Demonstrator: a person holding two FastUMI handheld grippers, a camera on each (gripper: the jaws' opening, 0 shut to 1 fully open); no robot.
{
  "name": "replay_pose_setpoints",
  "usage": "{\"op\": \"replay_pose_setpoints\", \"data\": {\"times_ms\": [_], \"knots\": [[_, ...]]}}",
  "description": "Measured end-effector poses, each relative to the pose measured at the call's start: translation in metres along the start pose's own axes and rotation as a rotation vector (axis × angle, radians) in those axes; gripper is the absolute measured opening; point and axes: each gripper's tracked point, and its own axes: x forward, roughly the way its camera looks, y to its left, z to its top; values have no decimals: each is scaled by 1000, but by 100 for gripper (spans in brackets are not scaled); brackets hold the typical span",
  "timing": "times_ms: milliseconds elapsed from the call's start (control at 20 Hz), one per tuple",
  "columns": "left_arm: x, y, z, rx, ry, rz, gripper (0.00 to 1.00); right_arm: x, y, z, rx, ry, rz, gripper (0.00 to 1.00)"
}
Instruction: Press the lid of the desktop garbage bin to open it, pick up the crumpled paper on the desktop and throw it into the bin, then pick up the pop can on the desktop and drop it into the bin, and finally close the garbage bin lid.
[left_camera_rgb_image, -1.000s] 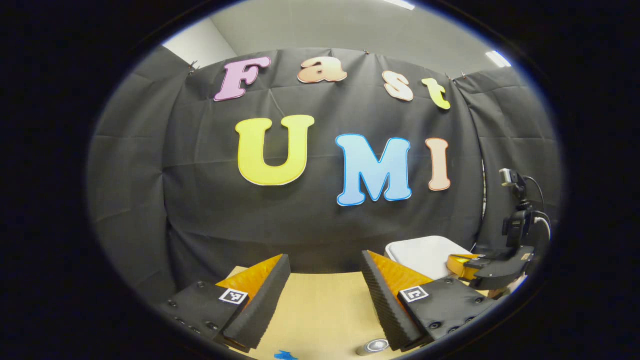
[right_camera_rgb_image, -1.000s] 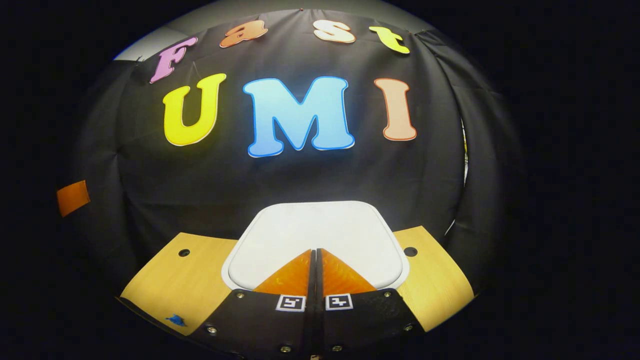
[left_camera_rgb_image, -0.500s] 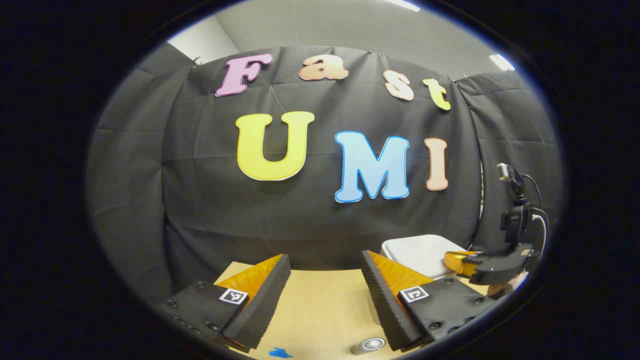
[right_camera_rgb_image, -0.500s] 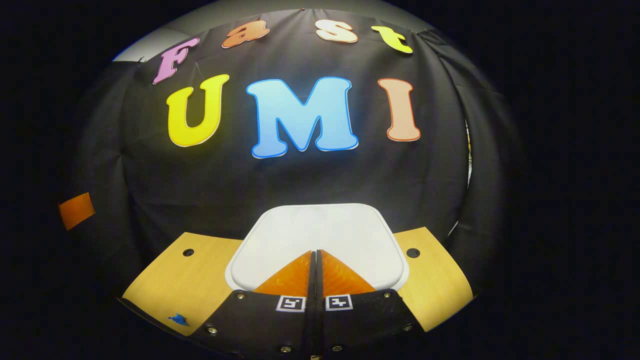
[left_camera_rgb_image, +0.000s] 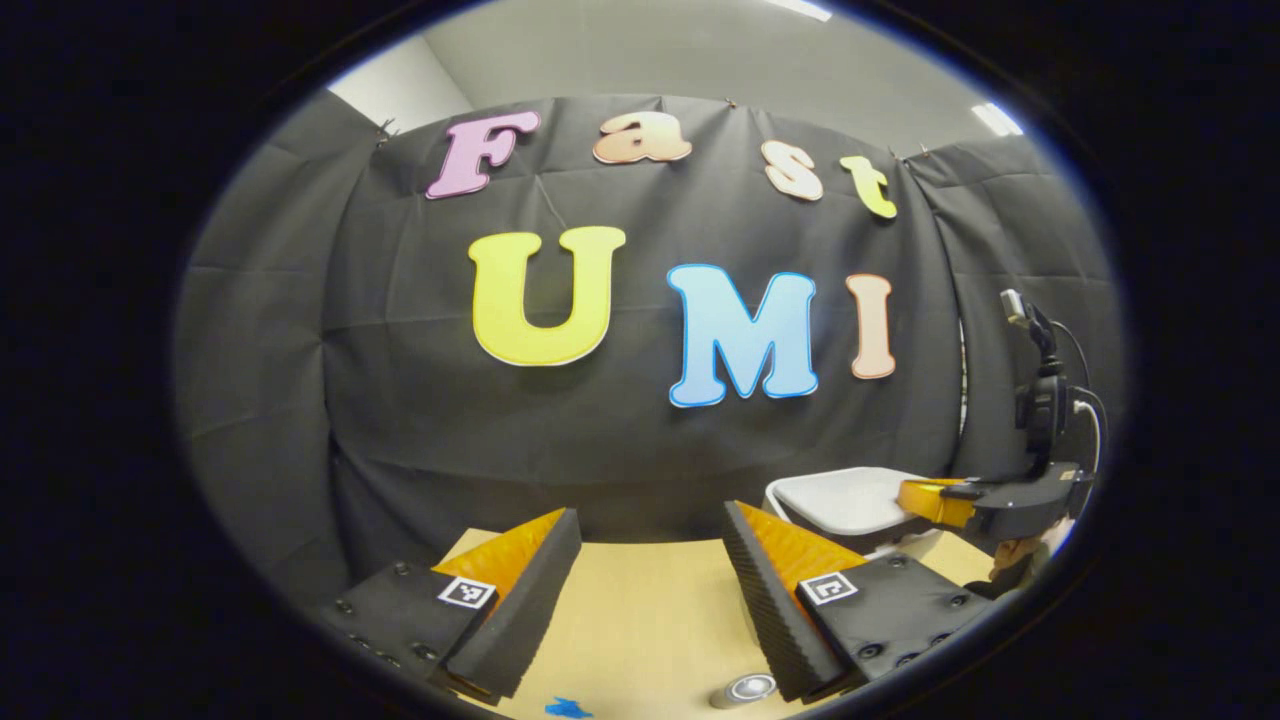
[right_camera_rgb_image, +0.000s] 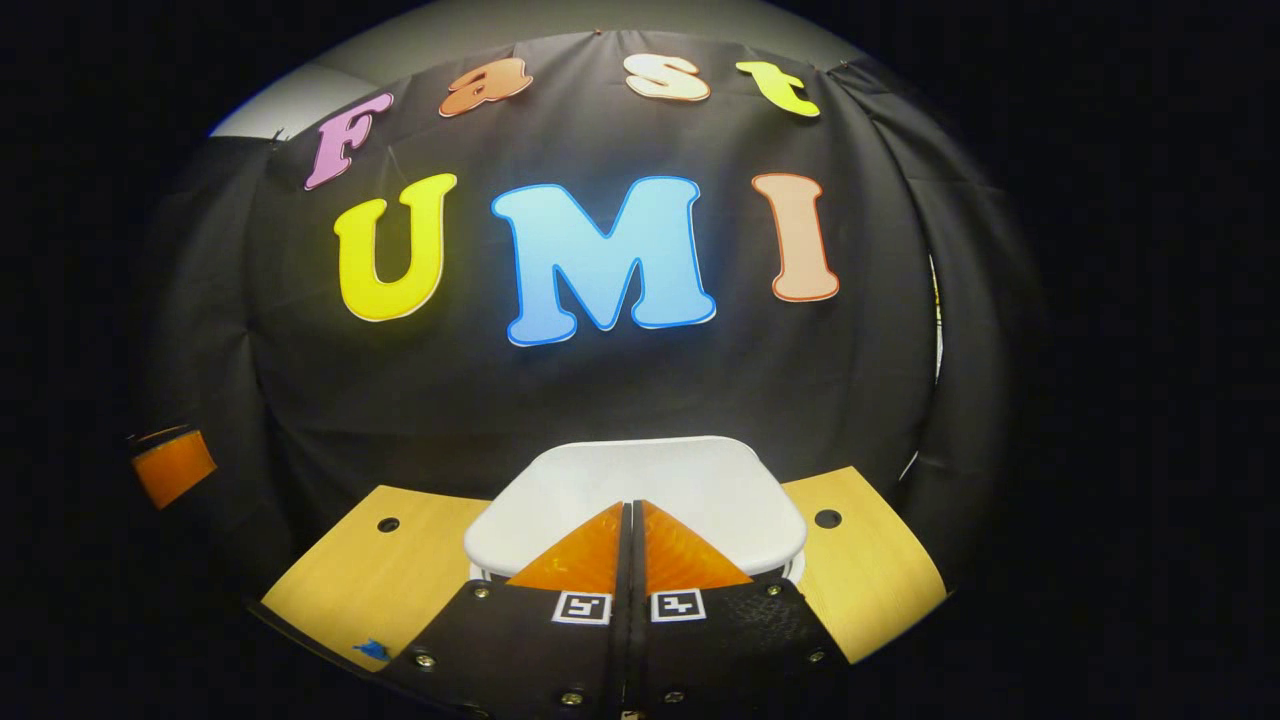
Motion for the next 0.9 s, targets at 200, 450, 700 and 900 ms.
{"op": "replay_pose_setpoints", "data": {"times_ms": [200, 450, 700, 900], "knots": [[-1, -3, 0, -6, 1, -6, 95, -2, 0, 4, 5, -9, -1, 0], [0, -3, 0, -3, 1, -7, 100, -11, -1, 17, 16, -43, -3, 0], [-2, -4, 0, 0, -1, -6, 100, -21, -1, 31, 36, -78, -6, 0], [-3, -2, -3, 0, 0, -5, 100, -26, 0, 41, 38, -102, -4, 0]]}}
